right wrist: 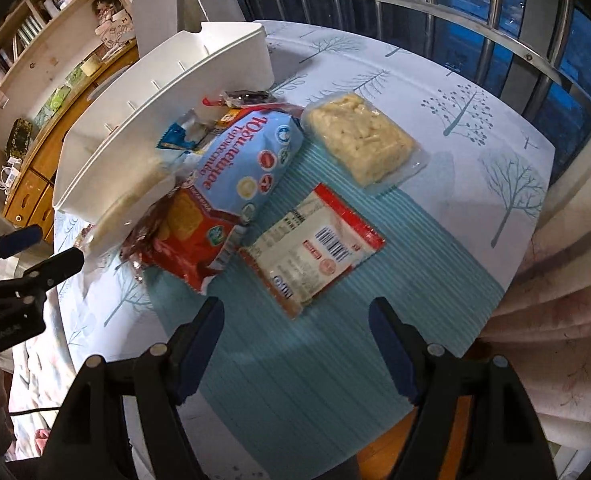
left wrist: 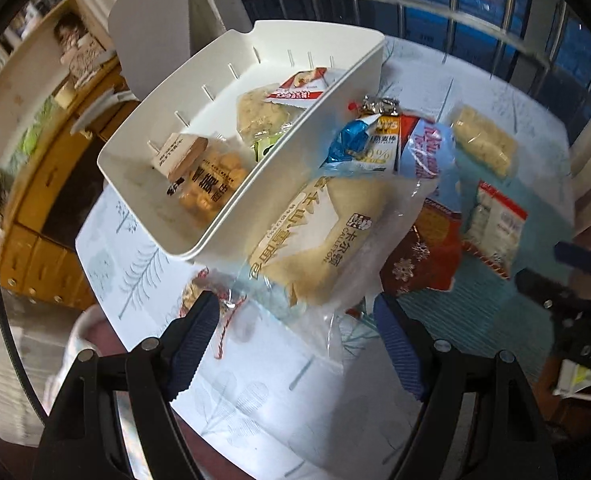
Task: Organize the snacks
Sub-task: 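Grasp the clear bread bag with left tool while right grasps white-red packet, then carry the bread bag and white-red packet over the white basket with both tools, then open both tools to drop the bread bag and white-red packet into the basket, then withdraw both tools from the basket back over the snack pile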
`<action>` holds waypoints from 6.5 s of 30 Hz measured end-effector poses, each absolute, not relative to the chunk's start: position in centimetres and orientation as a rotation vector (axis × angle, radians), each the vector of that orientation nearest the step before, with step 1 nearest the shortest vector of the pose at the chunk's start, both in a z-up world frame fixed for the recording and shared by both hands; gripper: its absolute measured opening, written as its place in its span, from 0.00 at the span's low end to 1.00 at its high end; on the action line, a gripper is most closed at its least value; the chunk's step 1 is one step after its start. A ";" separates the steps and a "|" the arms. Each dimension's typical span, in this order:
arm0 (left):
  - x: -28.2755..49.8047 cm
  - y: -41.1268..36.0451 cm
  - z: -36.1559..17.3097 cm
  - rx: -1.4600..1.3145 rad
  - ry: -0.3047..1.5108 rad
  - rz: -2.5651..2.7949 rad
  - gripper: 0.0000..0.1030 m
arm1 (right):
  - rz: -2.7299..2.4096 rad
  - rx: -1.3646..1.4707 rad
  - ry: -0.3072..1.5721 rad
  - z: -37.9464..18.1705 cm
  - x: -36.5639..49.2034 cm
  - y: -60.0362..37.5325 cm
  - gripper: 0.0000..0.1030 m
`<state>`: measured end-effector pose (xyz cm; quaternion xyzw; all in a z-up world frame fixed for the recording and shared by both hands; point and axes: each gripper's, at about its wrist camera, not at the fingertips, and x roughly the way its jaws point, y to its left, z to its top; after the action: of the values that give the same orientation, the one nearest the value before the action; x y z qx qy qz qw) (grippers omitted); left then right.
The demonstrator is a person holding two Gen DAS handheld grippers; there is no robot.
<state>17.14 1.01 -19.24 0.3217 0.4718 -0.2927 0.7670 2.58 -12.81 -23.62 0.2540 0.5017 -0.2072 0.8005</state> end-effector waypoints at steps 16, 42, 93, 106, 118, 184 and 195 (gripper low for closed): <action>18.6 -2.7 -23.6 0.826 1.067 -0.538 0.76 | -0.227 0.305 1.087 -25.4 5.2 -14.2 0.82; 19.7 -3.4 -24.3 0.732 1.084 -0.621 0.37 | -0.109 0.062 1.162 -27.0 7.3 -12.9 0.58; 22.1 11.7 -7.2 -0.168 1.110 -0.719 0.23 | -0.085 0.347 0.940 -10.3 13.7 -10.3 0.12; 28.7 7.0 -8.1 -0.415 1.115 -0.623 0.23 | 0.078 0.236 0.903 -8.4 24.1 -15.3 0.12; 32.9 2.6 -11.0 -0.500 1.137 -0.489 0.23 | 0.192 0.213 0.935 -9.9 29.3 -19.1 0.13; 11.3 6.4 -10.7 -0.352 1.238 -0.242 0.79 | 0.116 0.195 1.012 -11.9 9.9 -21.2 0.60; 12.6 1.8 -14.1 -0.464 1.289 -0.118 0.86 | 0.220 0.087 1.141 -14.6 13.0 -26.2 0.73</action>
<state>12.57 1.83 -14.14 -0.2140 0.5951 -0.0546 0.7727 13.00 -26.24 -14.62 0.0410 0.5387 0.1038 0.8351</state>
